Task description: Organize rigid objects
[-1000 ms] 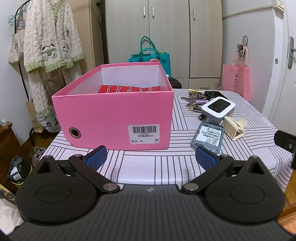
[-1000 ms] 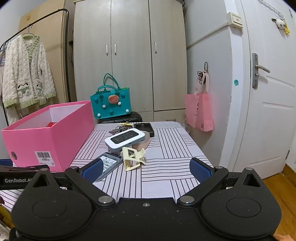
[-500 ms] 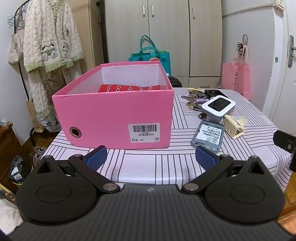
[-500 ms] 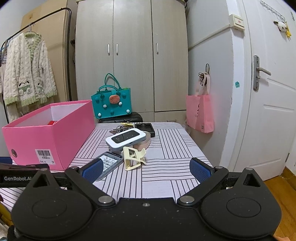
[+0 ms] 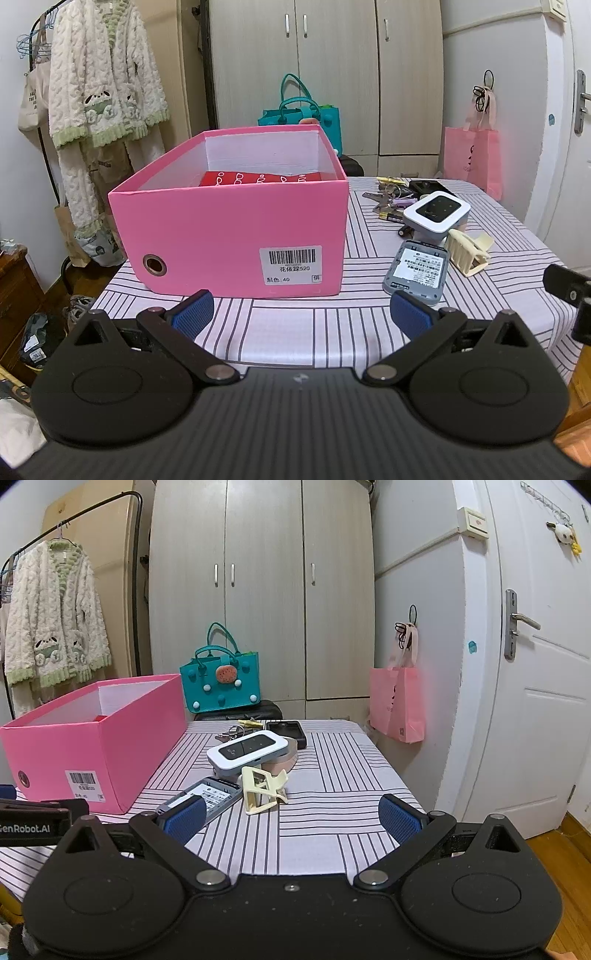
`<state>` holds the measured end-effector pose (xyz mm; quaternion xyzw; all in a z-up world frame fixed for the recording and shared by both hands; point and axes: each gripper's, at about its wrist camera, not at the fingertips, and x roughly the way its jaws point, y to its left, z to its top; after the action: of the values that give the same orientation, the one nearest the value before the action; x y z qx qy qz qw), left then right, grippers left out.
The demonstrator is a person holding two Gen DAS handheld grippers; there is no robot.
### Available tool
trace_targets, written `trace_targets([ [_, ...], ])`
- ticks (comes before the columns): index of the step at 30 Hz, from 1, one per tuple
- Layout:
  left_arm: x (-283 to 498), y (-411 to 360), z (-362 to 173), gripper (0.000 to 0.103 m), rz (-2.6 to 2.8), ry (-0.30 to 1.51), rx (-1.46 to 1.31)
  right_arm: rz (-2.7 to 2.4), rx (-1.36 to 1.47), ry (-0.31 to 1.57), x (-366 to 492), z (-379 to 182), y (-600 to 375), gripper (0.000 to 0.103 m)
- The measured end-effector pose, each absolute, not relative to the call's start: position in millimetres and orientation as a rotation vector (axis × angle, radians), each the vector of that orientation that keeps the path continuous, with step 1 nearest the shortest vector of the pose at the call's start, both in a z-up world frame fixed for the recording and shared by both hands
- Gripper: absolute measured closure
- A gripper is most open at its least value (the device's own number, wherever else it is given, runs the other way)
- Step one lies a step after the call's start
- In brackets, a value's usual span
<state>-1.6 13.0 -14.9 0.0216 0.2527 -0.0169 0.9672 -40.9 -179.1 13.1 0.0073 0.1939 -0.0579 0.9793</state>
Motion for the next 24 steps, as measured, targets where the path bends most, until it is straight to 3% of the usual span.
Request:
trace_targets([
  [24, -8.8, 9.9, -19.0, 0.000, -0.049, 0.394, 0.041, -0.069, 0.034, 0.325, -41.4, 5.8, -181.1, 0.002],
])
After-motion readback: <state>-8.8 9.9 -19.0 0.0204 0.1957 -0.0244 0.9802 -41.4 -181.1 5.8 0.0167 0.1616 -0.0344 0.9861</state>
